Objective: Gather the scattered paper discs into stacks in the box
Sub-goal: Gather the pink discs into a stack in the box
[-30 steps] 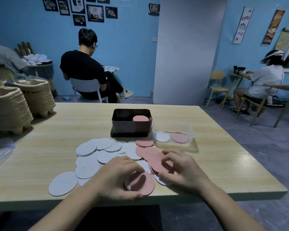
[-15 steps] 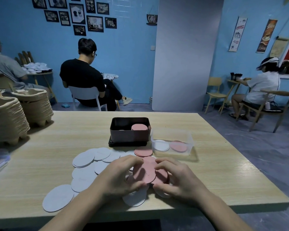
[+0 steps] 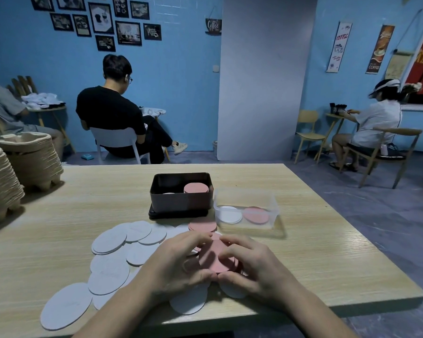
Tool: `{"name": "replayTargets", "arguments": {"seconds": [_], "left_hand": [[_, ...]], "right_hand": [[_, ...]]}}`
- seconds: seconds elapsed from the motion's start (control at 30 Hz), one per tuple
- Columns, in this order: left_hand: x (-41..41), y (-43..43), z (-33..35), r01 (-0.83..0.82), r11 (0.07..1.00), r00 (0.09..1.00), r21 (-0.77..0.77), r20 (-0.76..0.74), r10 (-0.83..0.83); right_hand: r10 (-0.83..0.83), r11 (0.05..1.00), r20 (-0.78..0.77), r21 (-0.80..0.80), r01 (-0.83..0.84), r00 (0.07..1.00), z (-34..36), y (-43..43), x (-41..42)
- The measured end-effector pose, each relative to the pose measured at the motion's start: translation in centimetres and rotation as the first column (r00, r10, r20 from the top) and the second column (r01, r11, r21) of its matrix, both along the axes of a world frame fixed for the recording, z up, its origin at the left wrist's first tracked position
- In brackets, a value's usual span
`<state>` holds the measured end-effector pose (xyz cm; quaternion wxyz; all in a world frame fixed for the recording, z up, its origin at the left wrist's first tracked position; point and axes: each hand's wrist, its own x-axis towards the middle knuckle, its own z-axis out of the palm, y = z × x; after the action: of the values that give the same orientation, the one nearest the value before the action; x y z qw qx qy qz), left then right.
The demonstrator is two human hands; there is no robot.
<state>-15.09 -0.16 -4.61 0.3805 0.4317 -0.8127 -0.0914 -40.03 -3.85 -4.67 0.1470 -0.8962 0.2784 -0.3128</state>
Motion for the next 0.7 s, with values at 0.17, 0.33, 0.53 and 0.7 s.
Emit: {"name": "replayTargets", "arguments": {"seconds": [0.17,0.33,0.53,0.7], "left_hand": [[0.05,0.61,0.09,-0.01,0.999,1.0,-0.038,0.012,0.011],[0.23,0.67,0.02,-0.035,0.999,0.998,-0.017,-0.052,0.034],[0.17,0.19,-0.35,-0.009,1.0,0.999,-0.003,-0.048,0.009],[0.18,0.04,-0.51,0.013,1.0,0.997,-0.001,-0.077,-0.013]], "right_hand": [[-0.026,1.0,0.041,0.004,0.026,0.999,-0.12,-0.1,-0.14],[-0.019,0.999,0.143,0.047,0.012,0.989,0.08,-0.11,-0.18],[-0.011,0.999,0.14,0.052,0.003,0.99,-0.19,-0.46,-0.14],[-0.004,0.999,0.102,0.04,0.0,0.995,-0.21,-0.47,-0.05]]}}
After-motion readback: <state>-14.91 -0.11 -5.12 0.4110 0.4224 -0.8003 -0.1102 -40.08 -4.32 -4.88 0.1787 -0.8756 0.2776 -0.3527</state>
